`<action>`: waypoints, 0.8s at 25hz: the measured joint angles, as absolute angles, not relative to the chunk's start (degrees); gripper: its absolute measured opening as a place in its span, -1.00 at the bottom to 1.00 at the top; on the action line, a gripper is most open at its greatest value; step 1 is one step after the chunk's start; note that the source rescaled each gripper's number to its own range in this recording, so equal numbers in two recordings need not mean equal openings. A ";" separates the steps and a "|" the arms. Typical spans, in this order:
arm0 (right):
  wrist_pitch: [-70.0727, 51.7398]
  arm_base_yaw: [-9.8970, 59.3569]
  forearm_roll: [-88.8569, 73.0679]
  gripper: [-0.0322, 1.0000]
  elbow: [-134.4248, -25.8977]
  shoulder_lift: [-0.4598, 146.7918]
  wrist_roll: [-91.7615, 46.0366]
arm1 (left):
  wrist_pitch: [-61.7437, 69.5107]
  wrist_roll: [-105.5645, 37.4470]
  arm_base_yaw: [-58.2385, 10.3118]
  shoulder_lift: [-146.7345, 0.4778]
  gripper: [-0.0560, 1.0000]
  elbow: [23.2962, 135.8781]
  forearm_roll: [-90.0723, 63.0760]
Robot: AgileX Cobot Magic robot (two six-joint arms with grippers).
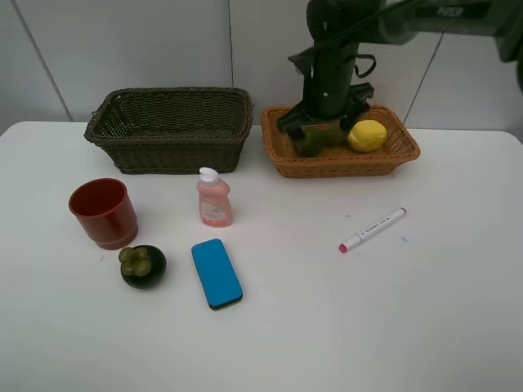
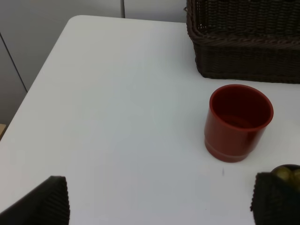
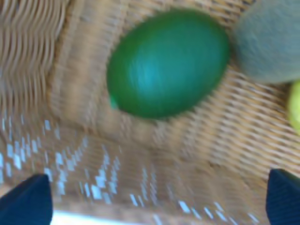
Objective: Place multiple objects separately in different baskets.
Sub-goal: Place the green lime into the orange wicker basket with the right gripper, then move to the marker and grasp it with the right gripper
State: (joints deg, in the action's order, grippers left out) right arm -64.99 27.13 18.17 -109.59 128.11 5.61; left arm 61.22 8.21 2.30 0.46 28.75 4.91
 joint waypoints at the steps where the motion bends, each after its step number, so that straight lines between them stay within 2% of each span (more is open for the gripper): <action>1: -66.83 27.13 18.05 1.00 -109.59 127.05 2.29 | 61.22 8.21 2.30 0.46 1.00 28.75 4.91; 6: -69.47 26.80 13.48 1.00 -109.59 119.74 -8.21 | 61.22 8.21 2.30 0.46 1.00 28.75 4.91; 12: -69.60 26.13 10.71 1.00 -108.50 109.42 -9.82 | 61.22 8.21 2.30 0.46 1.00 28.75 4.91; 20: -69.65 23.33 10.43 1.00 -93.01 93.23 -14.01 | 61.22 8.21 2.30 0.46 1.00 28.75 4.91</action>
